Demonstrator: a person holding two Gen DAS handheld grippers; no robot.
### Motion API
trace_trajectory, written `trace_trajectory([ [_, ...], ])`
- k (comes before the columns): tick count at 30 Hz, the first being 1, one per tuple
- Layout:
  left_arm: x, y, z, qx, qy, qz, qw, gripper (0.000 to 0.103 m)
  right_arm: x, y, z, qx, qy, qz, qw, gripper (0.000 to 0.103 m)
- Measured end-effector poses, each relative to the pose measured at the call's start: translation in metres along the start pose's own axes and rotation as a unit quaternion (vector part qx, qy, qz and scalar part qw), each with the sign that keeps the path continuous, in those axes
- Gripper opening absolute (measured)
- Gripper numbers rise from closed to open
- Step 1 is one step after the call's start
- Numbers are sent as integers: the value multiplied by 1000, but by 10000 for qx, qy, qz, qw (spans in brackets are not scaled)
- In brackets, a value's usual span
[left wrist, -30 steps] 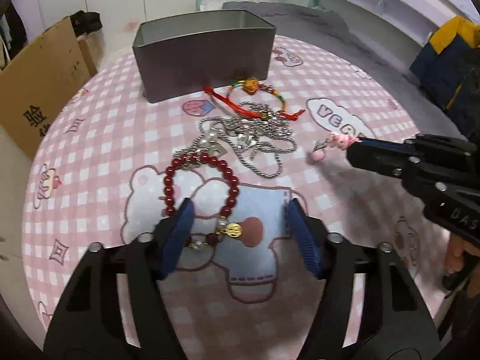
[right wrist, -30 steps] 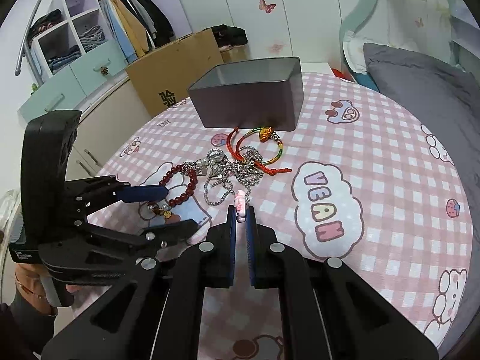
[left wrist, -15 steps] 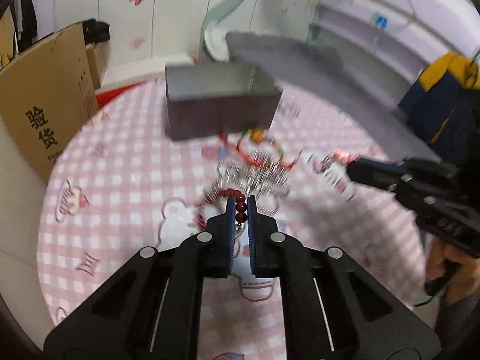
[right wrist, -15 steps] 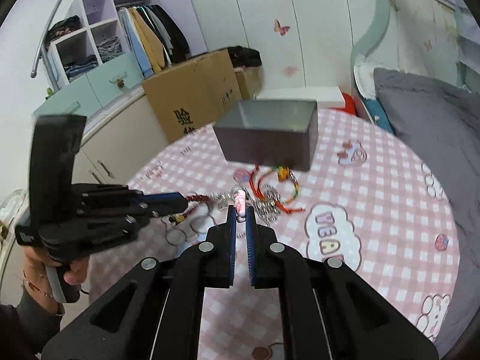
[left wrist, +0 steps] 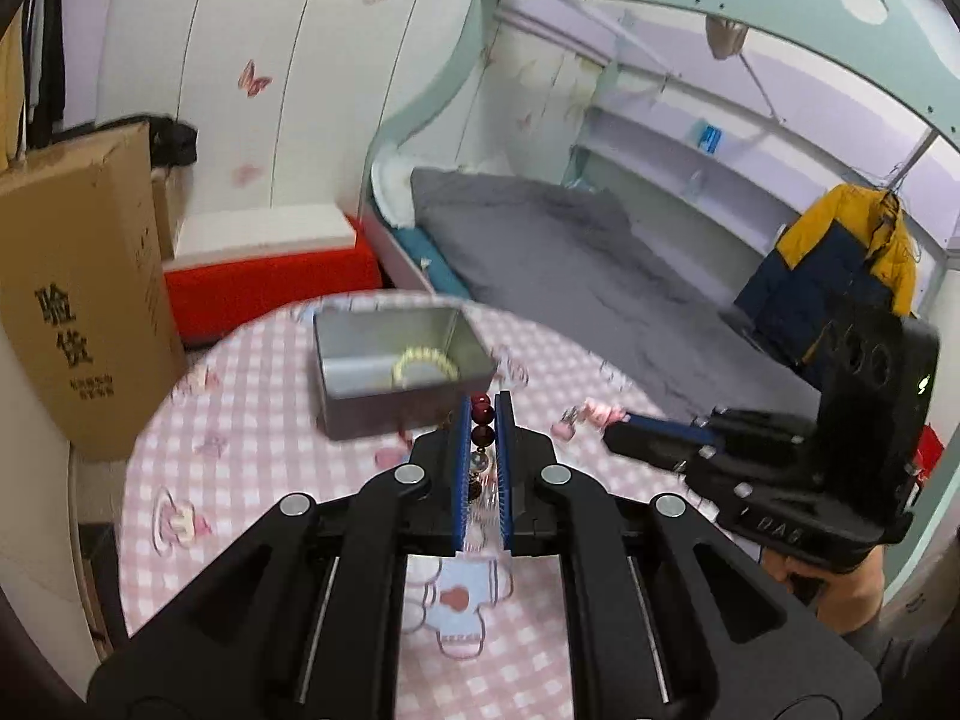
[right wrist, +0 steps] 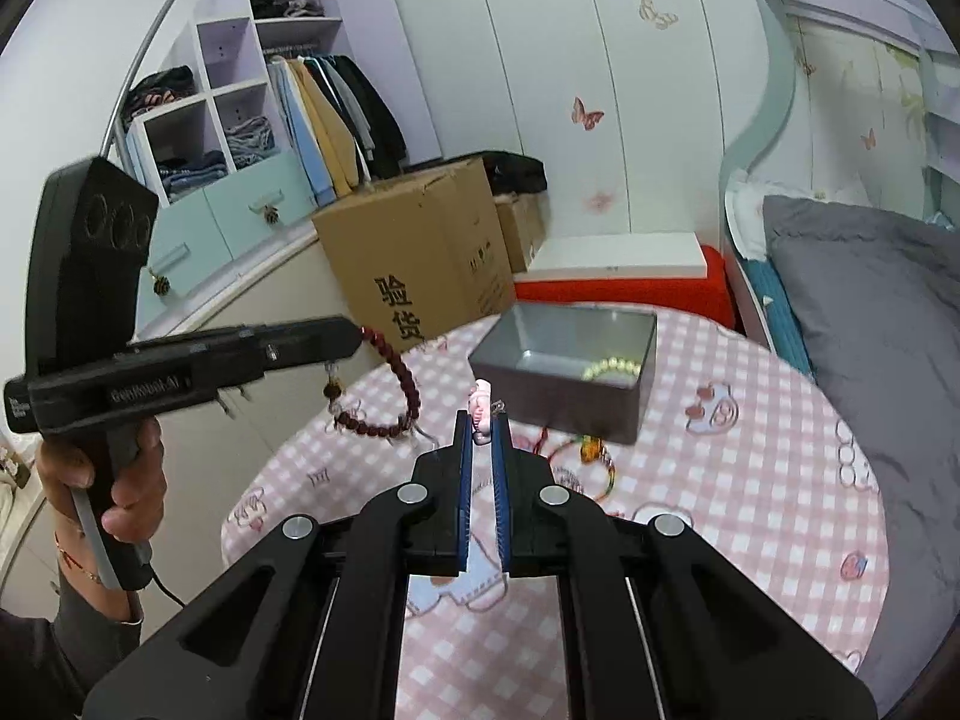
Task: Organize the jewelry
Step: 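Carry the red bead bracelet with the left tool while the right carries the charm to the tin, then open the left tool over the tin while the right releases the pink charm inside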
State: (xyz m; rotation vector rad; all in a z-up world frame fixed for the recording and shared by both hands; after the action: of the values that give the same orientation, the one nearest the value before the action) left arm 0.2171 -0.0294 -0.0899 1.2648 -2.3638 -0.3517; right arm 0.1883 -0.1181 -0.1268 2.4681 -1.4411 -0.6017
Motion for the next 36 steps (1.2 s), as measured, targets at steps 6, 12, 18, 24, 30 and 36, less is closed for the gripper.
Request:
trace_trajectory([
  [6,4,-16,-39,94,-200,87,9997,8,7,-14,-25,87,-40,-63,9999,5],
  [12,4,-49,-62,57,-359,62,9993,8,23,-40,-44,85,-69,-4,9999,5],
  [18,-7,-84,-70,-37,-333,104,9994,8,41,-74,-49,-63,-119,21,9999,5],
  [24,-35,-133,-42,-548,-149,-8,9984,8,58,-118,-22,-560,-186,81,9982,5],
  [30,-53,-164,-8,-1011,-14,-57,9949,8,67,-147,4,-959,-193,148,9951,5],
  [36,-65,-183,10,-1326,66,-111,9911,8,71,-155,17,-1131,-174,178,9933,5],
])
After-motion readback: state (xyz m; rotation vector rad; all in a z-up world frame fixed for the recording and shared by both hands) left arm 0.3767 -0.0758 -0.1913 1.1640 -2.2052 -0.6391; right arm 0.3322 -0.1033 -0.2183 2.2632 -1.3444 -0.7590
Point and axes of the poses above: each gripper's, at about its wrist camera, not at the fingertips, and y roughly against the way its jaws point, x to its right, z to its underside, the point moved 8 cm from there along -y, roughly the way its jaws point, and after that the axes turned 9 degrees about x, right-handed, at the moved point
